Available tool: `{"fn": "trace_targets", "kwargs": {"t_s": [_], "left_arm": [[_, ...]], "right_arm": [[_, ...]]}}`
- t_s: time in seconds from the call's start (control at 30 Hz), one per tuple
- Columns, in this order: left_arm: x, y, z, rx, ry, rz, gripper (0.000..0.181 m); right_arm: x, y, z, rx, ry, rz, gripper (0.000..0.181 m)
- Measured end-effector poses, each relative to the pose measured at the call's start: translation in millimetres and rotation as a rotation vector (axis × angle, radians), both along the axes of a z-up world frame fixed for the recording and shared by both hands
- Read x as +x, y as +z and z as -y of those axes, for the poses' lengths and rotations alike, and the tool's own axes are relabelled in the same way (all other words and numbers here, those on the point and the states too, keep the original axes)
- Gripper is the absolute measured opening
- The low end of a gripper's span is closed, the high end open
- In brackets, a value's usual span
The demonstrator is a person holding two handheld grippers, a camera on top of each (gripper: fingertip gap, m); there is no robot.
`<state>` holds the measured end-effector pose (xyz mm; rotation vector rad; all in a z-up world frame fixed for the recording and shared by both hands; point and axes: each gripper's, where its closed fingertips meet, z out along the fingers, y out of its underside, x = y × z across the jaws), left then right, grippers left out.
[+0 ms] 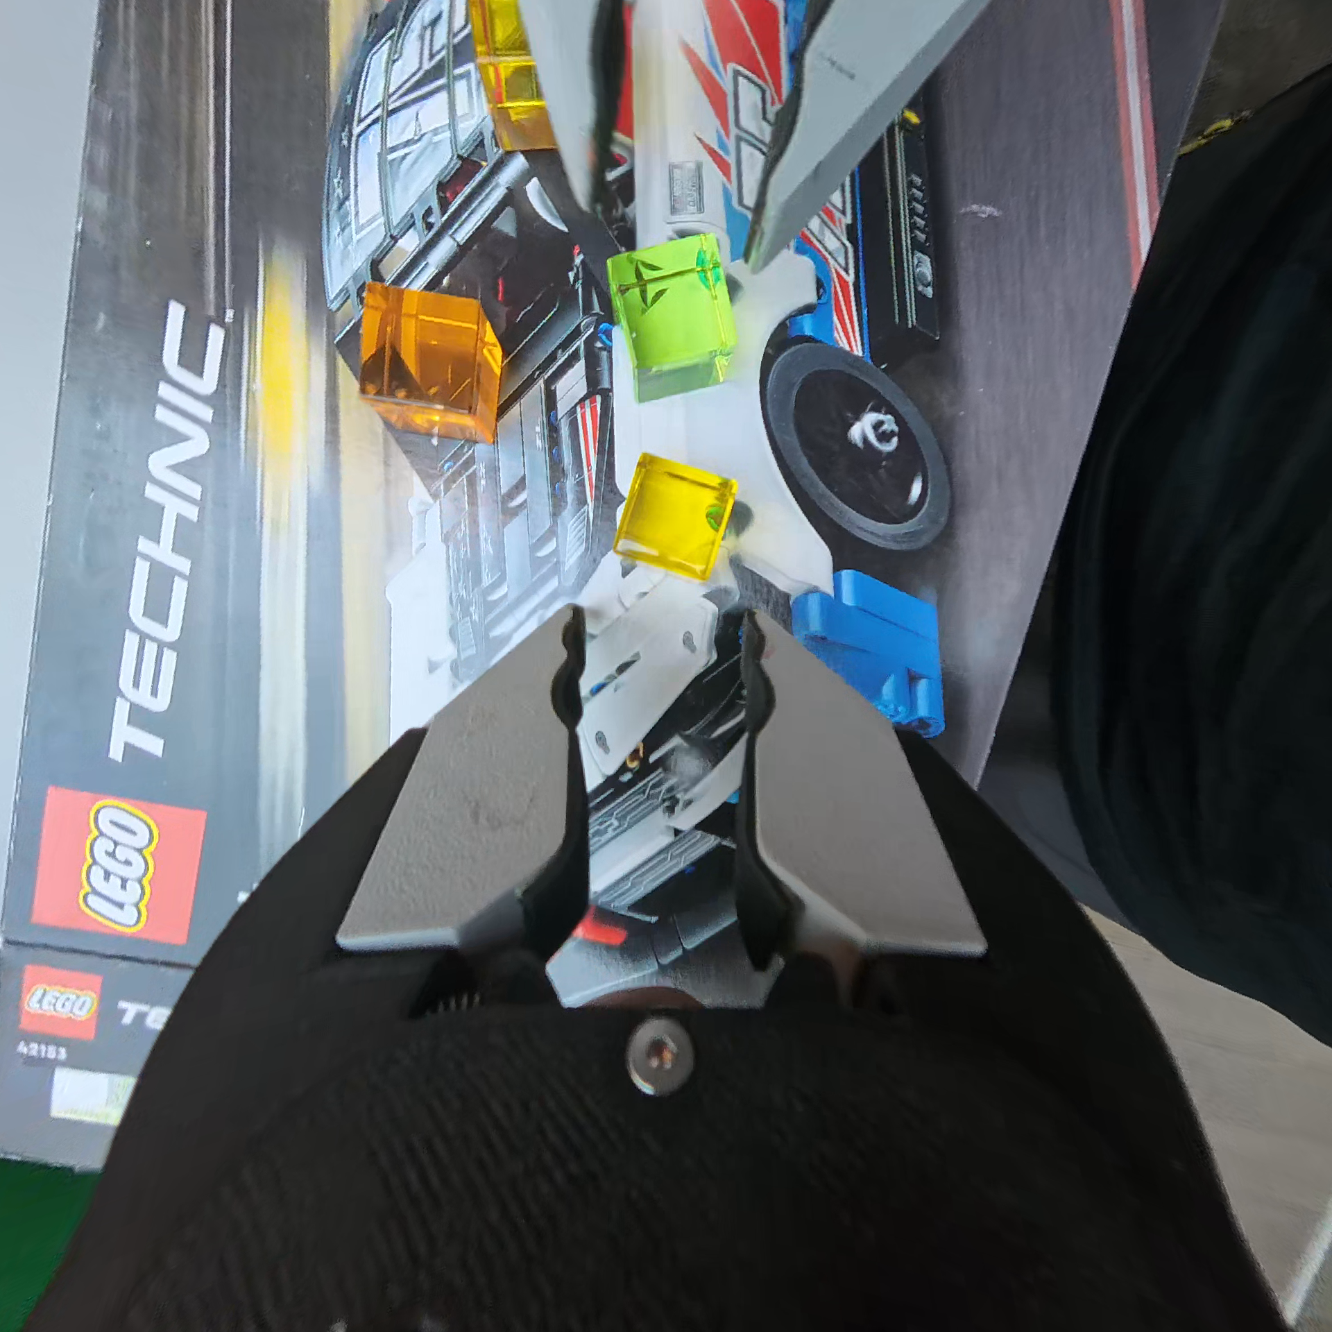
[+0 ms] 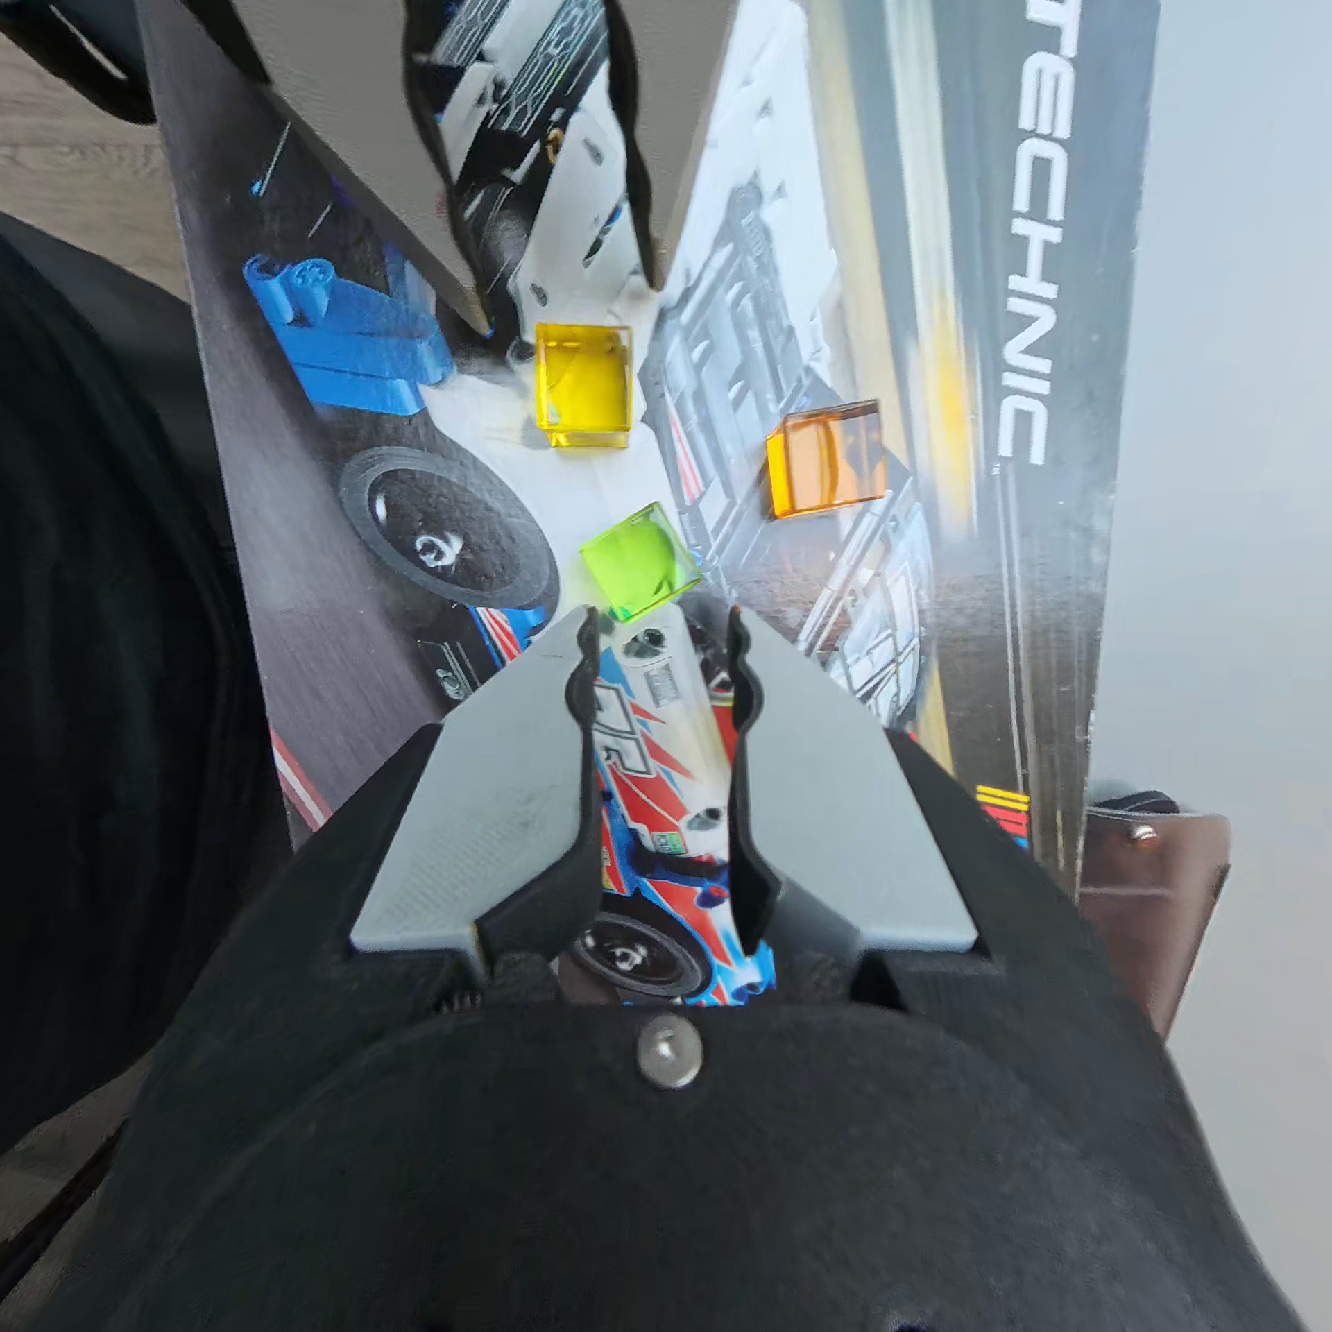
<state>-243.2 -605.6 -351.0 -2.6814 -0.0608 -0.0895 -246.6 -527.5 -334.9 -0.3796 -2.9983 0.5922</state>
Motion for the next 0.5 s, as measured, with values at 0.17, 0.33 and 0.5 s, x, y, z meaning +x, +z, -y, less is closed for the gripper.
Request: {"fn": "trace_targets", "kwargs": {"t_s": [0.17, 0.33, 0.5], "left_arm": [[2.0, 6.2, 7.2, 0.021, 0.056, 0.027, 0.041], [3.9, 3.4, 6.6, 0.01, 0.09, 0.042, 0.042], [4.4, 0.2, 1.2, -0.007, 0.104, 0.046, 0.042]], "right_arm": [[-11.0, -4.6, 12.4, -0.017, 0.107, -0.021, 0.029], [-0.9, -14.2, 17.8, 0.034, 0.243, -0.008, 0.028], [-0.7, -19.0, 22.1, 0.01, 0.179, 0.055, 0.025]]}}
